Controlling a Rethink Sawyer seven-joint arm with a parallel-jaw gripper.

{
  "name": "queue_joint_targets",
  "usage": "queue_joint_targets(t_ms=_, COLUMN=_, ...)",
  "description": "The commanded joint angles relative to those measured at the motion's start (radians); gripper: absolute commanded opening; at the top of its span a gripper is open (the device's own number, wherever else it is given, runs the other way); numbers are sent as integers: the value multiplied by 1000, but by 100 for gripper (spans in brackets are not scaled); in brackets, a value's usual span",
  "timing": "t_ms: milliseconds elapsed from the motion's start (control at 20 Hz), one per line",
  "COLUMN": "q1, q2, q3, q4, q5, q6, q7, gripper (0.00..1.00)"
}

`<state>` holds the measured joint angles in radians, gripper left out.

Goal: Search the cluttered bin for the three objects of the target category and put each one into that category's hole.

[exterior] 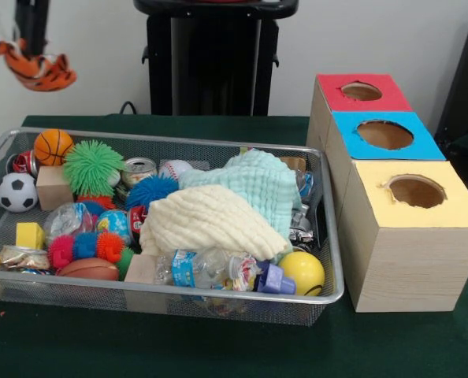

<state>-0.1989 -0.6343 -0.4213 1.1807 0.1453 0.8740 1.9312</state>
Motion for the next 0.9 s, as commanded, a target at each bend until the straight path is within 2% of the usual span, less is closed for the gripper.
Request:
queue_joint_targets(t_ms=50, q1=72, q2=-2, q3=30, q4=223, q5=37, q6=89, q7=286, gripper=0)
queue_joint_targets(t_ms=400, q1=138, q2=-4, q3=1, q4=255, q5=92, q6=98, q7=373, gripper=0)
queue_joint_targets(t_ms=900, q1=289, q2=0, q3=-72, q4=266, q5=162, q6=168, q7=576, gripper=0)
